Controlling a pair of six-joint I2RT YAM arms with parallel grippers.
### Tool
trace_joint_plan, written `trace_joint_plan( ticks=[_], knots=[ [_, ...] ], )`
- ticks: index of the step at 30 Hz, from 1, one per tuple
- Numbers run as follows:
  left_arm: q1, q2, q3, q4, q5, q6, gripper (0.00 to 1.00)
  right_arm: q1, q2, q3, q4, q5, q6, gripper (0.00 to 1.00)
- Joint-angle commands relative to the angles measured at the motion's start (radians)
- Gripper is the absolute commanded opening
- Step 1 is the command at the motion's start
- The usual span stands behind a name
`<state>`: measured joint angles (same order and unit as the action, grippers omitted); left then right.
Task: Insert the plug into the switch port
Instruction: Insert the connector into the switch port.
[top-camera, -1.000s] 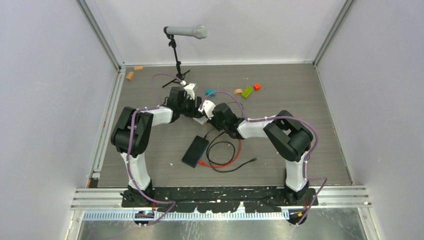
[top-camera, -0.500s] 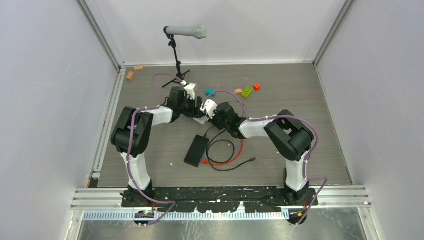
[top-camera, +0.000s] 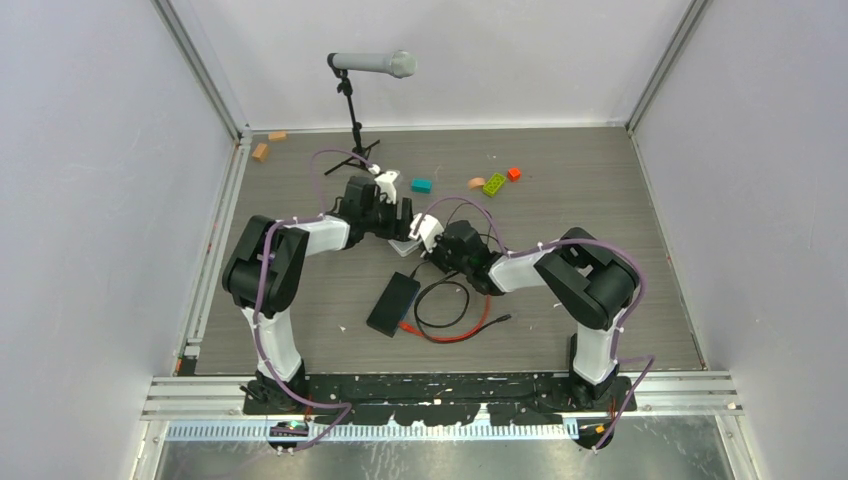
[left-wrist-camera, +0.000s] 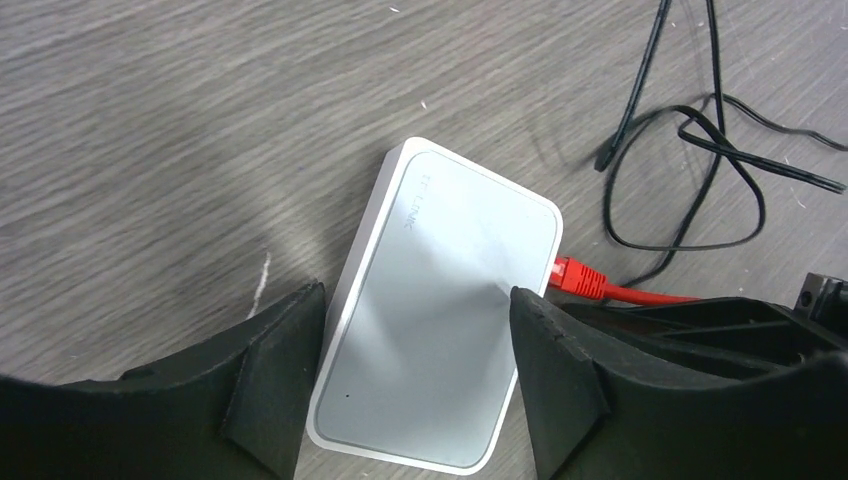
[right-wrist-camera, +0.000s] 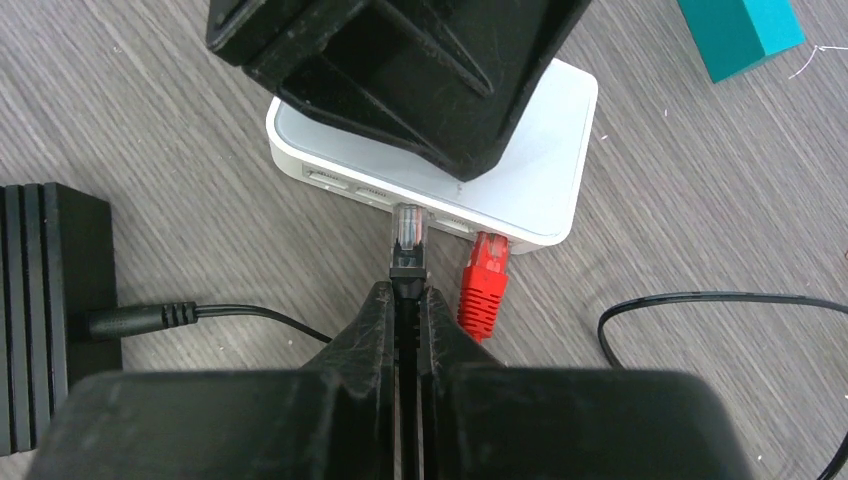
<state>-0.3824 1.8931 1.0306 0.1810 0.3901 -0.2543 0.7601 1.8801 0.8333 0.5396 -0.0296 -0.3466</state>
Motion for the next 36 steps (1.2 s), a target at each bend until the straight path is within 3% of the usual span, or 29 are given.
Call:
trace_joint_plan(
  ticks=[1,4,8,17,24,36],
  knots=[
    [-0.024,-0.032,-0.020,-0.032,0.056,-0.022,0.75,0.018,-0.054,-0.026,0.088,-0.006,-0.010,0.00],
    [-0.024,-0.031,-0.019,-0.036,0.046,-0.021,0.82,0.019,-0.057,-0.027,0.068,0.001,-0.014,0.00],
    [-0.024,-0.032,-0.021,-0.034,0.032,-0.022,0.85,0.018,-0.050,-0.019,0.062,0.002,-0.018,0.00],
    [-0.024,-0.006,0.002,-0.050,0.089,-0.020,0.64,0.006,-0.029,-0.008,0.128,0.013,0.024,0.00],
    [-0.024,0.007,0.011,-0.048,0.149,-0.017,0.58,-0.045,0.021,0.044,0.236,-0.074,0.080,0.01],
    [-0.052,0.050,0.051,-0.068,0.285,0.011,0.52,-0.048,0.092,0.081,0.353,-0.128,-0.078,0.00]
  ],
)
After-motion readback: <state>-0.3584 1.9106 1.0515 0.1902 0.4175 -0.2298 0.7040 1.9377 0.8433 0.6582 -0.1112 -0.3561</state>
